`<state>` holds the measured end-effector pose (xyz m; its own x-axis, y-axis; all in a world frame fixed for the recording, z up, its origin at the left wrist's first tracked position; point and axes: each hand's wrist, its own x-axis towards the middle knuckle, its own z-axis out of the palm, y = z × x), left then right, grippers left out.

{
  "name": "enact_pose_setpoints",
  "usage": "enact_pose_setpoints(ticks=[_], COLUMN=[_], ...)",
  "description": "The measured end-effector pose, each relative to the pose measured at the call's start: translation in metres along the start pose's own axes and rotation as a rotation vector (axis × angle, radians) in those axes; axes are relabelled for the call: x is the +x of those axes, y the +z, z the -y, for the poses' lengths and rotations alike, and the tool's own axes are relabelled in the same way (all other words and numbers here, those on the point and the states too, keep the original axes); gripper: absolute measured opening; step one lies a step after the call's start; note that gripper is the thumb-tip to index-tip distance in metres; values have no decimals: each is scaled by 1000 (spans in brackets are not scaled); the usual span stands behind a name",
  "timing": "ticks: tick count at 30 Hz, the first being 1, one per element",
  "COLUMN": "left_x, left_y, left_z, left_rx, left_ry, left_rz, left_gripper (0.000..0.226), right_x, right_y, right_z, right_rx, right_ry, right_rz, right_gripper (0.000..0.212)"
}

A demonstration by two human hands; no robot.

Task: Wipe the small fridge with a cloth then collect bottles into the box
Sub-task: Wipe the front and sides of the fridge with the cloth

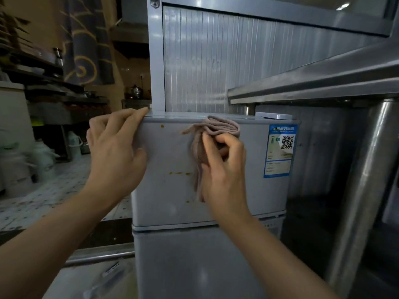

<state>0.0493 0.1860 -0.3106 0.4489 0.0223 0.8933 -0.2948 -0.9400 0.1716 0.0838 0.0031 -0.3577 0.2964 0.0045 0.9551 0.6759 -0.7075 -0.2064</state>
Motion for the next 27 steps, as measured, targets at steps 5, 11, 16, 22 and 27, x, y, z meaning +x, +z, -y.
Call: enact_pose_setpoints(ticks=[5,11,16,22,27], left_x=[2,5,10,-2,-6], left_y=[-5,-11,-19,-35,-44], left_z=[17,22,31,44,49], left_rx=[-138,-348,-444,-566,-606], left_ry=[5,59,50,11,13], left_rz=[49,76,157,217,178], left_gripper=[66,65,74,83,83], right_x=[4,5,10,10,17], right_y=[-22,27,53,20,54], right_z=[-27,36,77,35,83], right_rx=[-124,-114,-135,-110,-75], right_ry=[105,108,-134,-17,-95], right_rz=[-91,-205,-20,-138,-1], right_gripper=[64,57,43,49,37])
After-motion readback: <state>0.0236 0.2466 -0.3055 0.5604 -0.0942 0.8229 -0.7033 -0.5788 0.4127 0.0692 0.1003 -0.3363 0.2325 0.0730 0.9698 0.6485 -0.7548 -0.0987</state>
